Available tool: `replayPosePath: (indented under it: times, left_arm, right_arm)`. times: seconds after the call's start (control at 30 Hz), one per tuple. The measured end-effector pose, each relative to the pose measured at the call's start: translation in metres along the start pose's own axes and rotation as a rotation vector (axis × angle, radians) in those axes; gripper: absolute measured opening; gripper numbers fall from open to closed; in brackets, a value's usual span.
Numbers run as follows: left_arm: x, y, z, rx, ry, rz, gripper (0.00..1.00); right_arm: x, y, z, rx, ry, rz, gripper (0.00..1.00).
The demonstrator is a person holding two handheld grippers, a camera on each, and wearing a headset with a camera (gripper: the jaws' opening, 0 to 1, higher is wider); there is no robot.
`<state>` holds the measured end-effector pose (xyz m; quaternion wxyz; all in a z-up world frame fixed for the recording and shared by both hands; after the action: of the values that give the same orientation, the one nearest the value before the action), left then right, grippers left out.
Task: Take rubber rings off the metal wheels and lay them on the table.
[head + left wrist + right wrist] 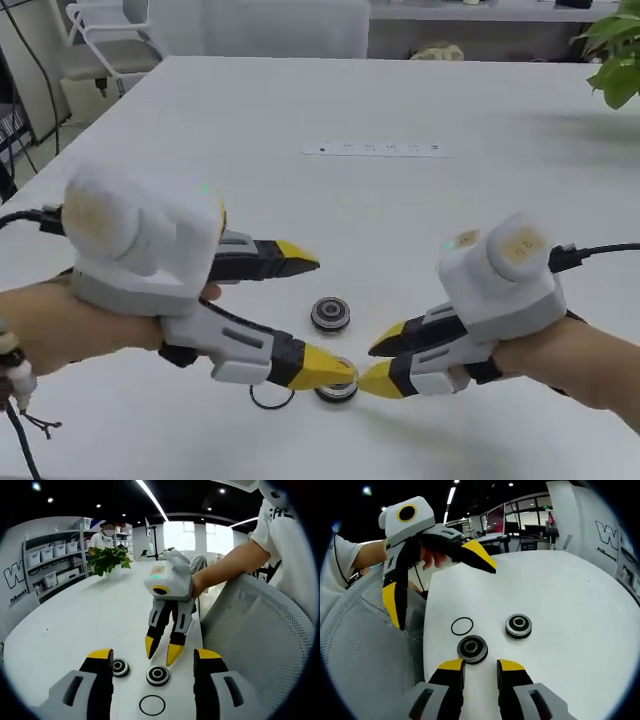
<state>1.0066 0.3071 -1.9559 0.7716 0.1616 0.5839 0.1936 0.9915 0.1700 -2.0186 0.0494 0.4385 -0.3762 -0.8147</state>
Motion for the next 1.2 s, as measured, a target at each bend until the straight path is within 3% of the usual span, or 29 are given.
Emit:
replayPosePath:
  times: [0.3,0.73,1.0,1.2]
  left_arm:
    - [0.024,-0.024,-0.008,0.040,-0.028,0.059,0.54]
    - [0.046,-0.028,-0.012,-0.004,0.013,0.067,0.34]
    - [0.048,-0.029,-0.009,-0.039,0.039,0.042,0.18]
    - [0.051,-0.031,-0.015,-0.011,0.024,0.054,0.15]
  right_arm:
    - [0.001,-0.005,0.003,-0.007,0.043,0.028,0.20]
    - [0.004,-0.011,0.005,0.000,0.072,0.063,0.19]
    - [0.004,-0.013,0.008,-0.004,0.085,0.068,0.18]
    - [0.004,-0.015,0.009,-0.002,0.092,0.071,0.19]
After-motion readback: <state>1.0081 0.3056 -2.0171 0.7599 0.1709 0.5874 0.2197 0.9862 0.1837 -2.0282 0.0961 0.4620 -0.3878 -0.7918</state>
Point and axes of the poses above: the centre of the closed fingertips' face, and the gripper's own axes: y roughly backward along the fingers, z roughly to its left, x roughly out of its underside, the point moved 8 cm from there along y, roughly backward along the fingers, and after that the axes turned 13 degrees about -y, right-handed, at the moved point
